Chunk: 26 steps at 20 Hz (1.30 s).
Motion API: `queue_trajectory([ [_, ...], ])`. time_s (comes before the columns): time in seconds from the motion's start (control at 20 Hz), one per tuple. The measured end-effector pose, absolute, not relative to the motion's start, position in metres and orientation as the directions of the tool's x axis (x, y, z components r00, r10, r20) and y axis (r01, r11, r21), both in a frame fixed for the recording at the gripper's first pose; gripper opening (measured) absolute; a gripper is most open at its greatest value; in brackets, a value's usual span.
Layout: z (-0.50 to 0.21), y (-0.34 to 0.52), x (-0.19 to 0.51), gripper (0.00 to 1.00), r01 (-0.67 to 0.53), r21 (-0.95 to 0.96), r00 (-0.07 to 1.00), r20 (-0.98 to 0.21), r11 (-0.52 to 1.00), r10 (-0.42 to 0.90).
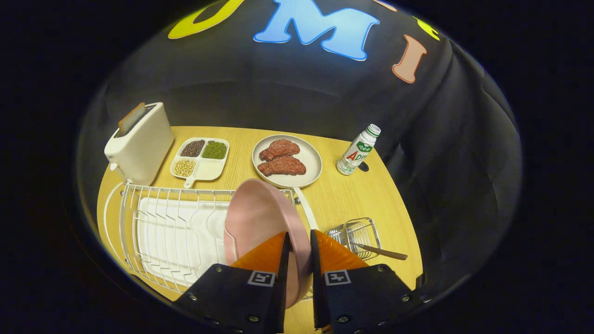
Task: Take the plate from the dish rack, then take the spoon from the basket and place it into the plate.
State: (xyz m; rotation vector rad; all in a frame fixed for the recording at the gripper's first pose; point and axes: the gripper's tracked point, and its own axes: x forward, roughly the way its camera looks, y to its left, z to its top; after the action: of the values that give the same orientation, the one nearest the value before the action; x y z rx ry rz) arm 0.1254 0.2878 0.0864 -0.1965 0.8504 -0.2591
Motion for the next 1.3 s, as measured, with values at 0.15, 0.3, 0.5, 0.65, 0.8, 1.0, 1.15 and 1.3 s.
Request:
queue_trajectory([
  [0.15,0.093,0.299,0.123,0.12,0.152,-0.282,0.615,-0.723,0.947,-0.315],
  [0.3,0.11,0.299,0.128,0.12,0.183,-0.318,0.625,-0.693,0.93,-0.359],
  [0.5,0.117,0.298,0.126,0.12,0.186,-0.342,0.615,-0.69,0.921,-0.381],
  [0.65,0.137,0.296,0.134,0.07,0.181,-0.366,0.653,-0.65,0.913,-0.389],
  [0.8,0.154,0.297,0.138,0.07,0.166,-0.357,0.676,-0.637,0.919,-0.37],
  [1.0,0.176,0.296,0.137,0.07,0.152,-0.288,0.705,-0.639,0.946,-0.308],
  [1.15,0.188,0.284,0.127,0.07,0.13,-0.265,0.726,-0.631,0.955,-0.274],
  [1.3,0.194,0.269,0.111,0.07,0.118,-0.231,0.735,-0.633,0.966,-0.241],
])
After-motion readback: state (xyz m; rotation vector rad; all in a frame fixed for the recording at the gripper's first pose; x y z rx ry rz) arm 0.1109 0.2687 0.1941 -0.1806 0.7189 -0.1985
